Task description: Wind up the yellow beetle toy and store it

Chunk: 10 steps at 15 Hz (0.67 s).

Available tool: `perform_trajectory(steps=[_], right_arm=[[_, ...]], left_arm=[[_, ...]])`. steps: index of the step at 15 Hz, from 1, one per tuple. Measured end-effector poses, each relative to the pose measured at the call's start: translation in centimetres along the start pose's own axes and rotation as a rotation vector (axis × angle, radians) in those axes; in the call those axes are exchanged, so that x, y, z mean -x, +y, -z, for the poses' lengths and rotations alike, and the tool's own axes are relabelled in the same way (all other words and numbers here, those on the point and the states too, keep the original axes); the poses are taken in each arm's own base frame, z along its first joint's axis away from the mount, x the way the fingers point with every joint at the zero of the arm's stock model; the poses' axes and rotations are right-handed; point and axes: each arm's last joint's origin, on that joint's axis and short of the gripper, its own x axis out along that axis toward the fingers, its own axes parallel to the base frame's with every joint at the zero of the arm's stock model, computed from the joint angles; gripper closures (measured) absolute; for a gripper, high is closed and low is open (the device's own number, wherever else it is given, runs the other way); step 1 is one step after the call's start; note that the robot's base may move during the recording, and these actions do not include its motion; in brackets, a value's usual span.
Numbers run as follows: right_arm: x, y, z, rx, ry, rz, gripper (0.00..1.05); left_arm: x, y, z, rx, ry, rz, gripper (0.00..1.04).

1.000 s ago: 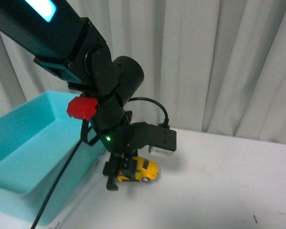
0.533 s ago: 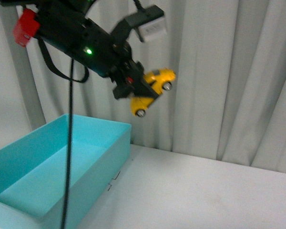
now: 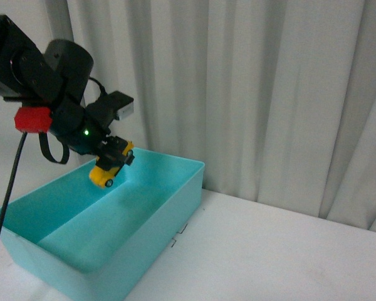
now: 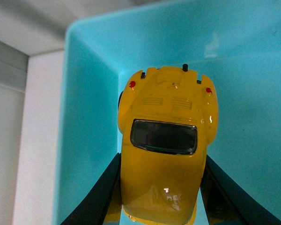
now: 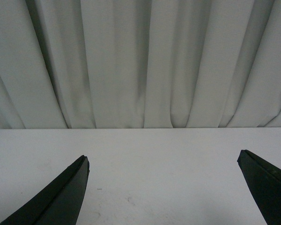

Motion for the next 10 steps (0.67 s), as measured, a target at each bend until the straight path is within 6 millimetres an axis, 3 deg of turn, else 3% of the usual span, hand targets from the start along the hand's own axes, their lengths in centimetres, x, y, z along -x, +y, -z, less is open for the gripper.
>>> perform_trajectory(steps=[3, 9, 10], right_arm=[[0.0, 0.0, 0.0, 0.000, 0.000, 0.000, 0.07], [0.0, 0.0, 0.0, 0.000, 0.000, 0.000, 0.07], [0.0, 0.0, 0.0, 0.000, 0.000, 0.000, 0.07]], left_arm=[[-2.7, -1.2, 1.9, 0.021, 0.070, -0.011, 0.64], [-5.5, -2.8, 3.6, -0.002, 0.156, -0.006, 0.64], [-5.5, -2.8, 3.7, -0.007, 0.160, 0.013, 0.56]])
